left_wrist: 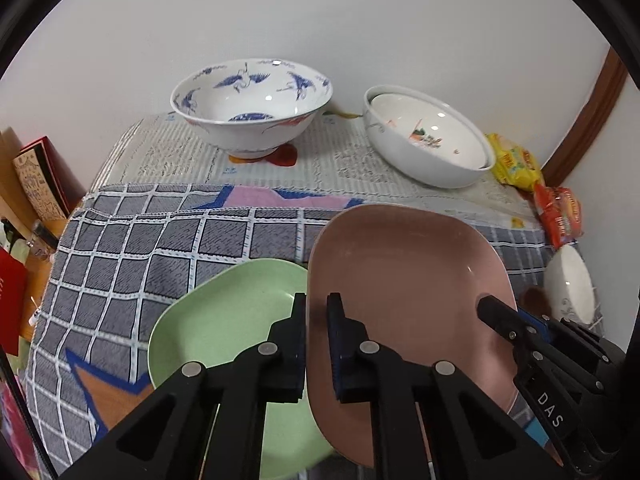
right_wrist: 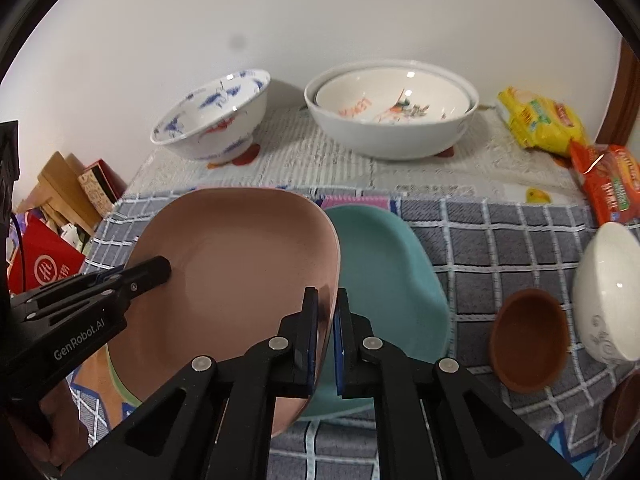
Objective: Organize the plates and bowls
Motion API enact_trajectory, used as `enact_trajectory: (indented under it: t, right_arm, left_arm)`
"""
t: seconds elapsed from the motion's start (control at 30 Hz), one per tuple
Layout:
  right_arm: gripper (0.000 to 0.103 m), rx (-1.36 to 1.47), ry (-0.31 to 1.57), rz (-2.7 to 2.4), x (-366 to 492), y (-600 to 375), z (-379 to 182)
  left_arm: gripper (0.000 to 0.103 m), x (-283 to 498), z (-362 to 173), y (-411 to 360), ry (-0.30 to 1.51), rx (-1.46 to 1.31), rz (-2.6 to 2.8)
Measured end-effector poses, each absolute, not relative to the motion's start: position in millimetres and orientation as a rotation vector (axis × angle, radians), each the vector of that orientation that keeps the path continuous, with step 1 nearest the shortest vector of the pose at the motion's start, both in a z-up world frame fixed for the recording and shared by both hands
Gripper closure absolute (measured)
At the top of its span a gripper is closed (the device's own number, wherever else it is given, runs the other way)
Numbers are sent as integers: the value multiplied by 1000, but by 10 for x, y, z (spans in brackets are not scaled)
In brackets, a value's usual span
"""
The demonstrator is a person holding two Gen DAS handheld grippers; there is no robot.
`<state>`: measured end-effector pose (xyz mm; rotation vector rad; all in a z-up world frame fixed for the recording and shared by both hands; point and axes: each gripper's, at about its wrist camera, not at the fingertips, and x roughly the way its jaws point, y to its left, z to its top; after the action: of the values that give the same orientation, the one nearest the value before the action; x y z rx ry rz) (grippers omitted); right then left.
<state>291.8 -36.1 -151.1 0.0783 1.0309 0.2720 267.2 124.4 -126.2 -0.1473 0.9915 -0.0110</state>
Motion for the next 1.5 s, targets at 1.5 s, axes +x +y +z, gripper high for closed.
enact_trajectory:
  t: [1.5]
  right_arm:
    - [97,3,991,480,2418,464,-1091]
  left_arm:
    - [93,1808,-1043,2030,966,-243,200]
